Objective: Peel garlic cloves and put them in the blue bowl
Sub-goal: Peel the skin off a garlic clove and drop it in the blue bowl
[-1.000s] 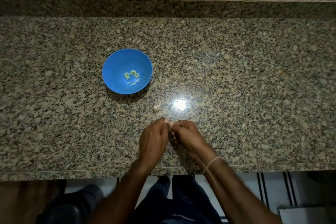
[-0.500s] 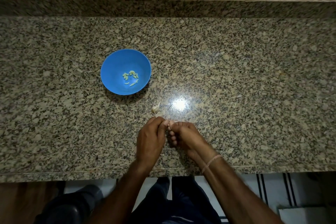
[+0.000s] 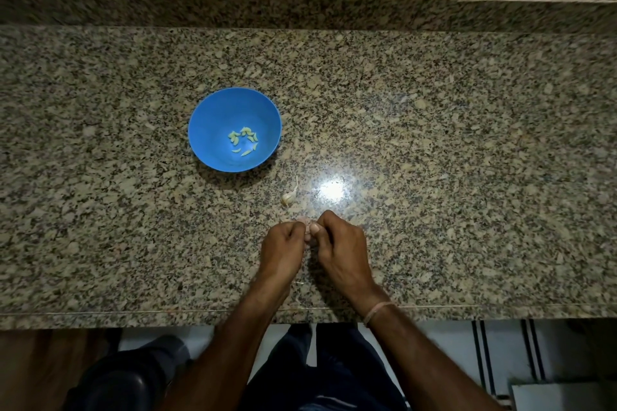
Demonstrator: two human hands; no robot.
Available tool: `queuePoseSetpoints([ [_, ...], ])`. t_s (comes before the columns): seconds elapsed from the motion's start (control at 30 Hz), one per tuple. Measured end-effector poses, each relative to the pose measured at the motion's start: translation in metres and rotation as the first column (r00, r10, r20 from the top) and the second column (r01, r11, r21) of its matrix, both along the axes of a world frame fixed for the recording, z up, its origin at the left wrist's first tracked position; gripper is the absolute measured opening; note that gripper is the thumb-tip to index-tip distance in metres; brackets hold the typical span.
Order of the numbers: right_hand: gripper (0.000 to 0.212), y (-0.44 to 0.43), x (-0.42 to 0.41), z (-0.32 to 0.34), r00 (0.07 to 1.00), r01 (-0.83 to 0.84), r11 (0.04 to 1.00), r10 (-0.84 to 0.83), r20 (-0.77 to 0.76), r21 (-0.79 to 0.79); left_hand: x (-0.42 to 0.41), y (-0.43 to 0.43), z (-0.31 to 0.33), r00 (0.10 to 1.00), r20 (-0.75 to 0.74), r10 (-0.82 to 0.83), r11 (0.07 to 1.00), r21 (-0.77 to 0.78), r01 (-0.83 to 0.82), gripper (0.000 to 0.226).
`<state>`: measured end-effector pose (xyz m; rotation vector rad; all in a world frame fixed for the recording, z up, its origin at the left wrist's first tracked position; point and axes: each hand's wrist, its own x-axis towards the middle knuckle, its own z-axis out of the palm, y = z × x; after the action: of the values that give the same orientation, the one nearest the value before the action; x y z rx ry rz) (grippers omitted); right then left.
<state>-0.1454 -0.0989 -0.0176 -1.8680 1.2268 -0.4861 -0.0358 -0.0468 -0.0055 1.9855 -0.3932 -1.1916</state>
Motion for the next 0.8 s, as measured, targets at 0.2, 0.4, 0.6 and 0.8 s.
queuePoseSetpoints([
  [0.2, 0.035, -0.008, 0.000, 0.005, 0.989, 0.125, 0.951, -0.142, 0.041, 0.284, -0.001, 0.009, 0.000, 1.000, -0.021, 0.010, 0.989, -0.148, -0.013, 0.036],
  [0.4, 0.029, -0.007, -0.001, 0.006, 0.979, 0.146, 0.915, -0.188, 0.078, 0.376, 0.007, 0.012, -0.005, 1.000, -0.012, -0.019, 0.981, -0.194, 0.016, 0.008],
  [0.6, 0.030, -0.011, -0.002, 0.005, 0.983, 0.135, 0.912, -0.172, 0.061, 0.386, 0.002, 0.014, 0.003, 0.922, 0.379, -0.076, 0.965, -0.205, 0.163, 0.010],
  [0.8, 0.032, -0.009, -0.005, 0.006, 0.991, 0.110, 0.965, -0.123, 0.042, 0.237, 0.009, 0.010, -0.001, 0.934, 0.337, -0.122, 0.972, -0.151, 0.182, 0.006],
])
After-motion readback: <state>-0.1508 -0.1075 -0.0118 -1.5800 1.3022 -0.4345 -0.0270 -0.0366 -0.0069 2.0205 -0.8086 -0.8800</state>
